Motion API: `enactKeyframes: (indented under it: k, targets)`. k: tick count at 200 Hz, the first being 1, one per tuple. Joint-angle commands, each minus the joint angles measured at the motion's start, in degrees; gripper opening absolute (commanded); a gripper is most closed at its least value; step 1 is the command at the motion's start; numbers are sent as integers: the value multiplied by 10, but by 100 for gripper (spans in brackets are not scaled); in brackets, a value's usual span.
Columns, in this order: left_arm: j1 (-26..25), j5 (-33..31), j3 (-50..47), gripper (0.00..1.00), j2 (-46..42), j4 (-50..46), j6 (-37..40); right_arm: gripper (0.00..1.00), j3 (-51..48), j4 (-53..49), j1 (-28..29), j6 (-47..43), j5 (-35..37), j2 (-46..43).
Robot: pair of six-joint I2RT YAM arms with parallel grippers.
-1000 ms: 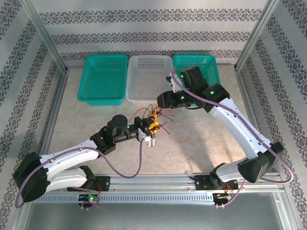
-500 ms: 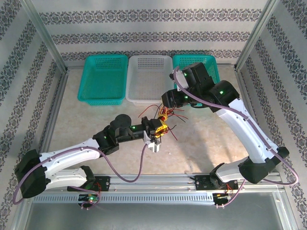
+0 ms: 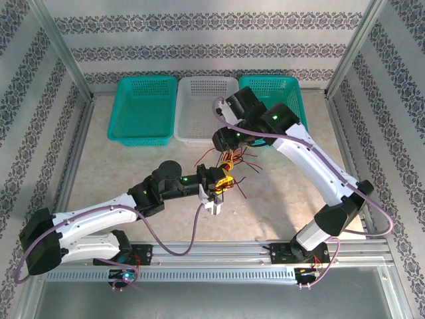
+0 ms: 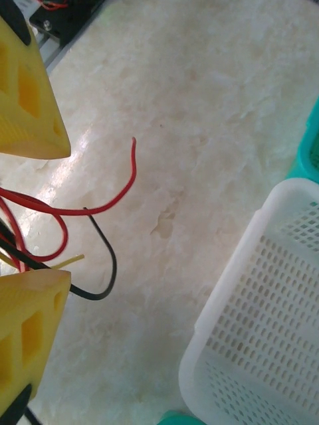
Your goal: Untangle the cables
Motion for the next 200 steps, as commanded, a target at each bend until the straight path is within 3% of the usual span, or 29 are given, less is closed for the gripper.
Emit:
enactKeyframes:
  k: [1, 16, 39, 65, 80, 102, 129, 148, 158, 172, 180, 200]
  targets:
    - [-11, 1, 7, 0, -17, 13, 3, 46, 14, -13, 12, -13, 25, 7]
    - [-13, -2, 4, 0, -16, 14, -2, 36, 13, -10, 12, -12, 37, 9]
    - [-13, -6, 0, 0, -12, 17, -12, 29, 13, -3, 11, -9, 51, 1]
    - [-13, -41, -1, 0, 4, 44, -51, 10, 13, 3, 9, -7, 44, -16]
    - [-13, -134, 1, 0, 25, 145, -168, 0, 11, 8, 9, -5, 59, -34]
    - [-13, -270, -8, 0, 41, 278, -290, 0, -13, 45, 9, 3, 84, -81]
    - [-11, -417, 14, 0, 58, 320, -389, 0, -60, 115, 9, 21, 93, -155]
    - [-3, -540, 36, 0, 56, 319, -538, 0, -120, 176, 8, 51, 115, -214]
    - [13, -591, 39, 0, 38, 299, -696, 0, -168, 221, 8, 78, 121, -248]
    - [65, -538, 33, 0, -2, 207, -989, 0, -256, 302, 8, 136, 117, -299]
    - [93, -504, 16, 0, -4, 221, -1123, 0, -327, 358, 9, 176, 117, -332]
    - [100, -502, -26, 0, 40, 417, -1261, 0, -487, 494, 9, 282, 128, -407]
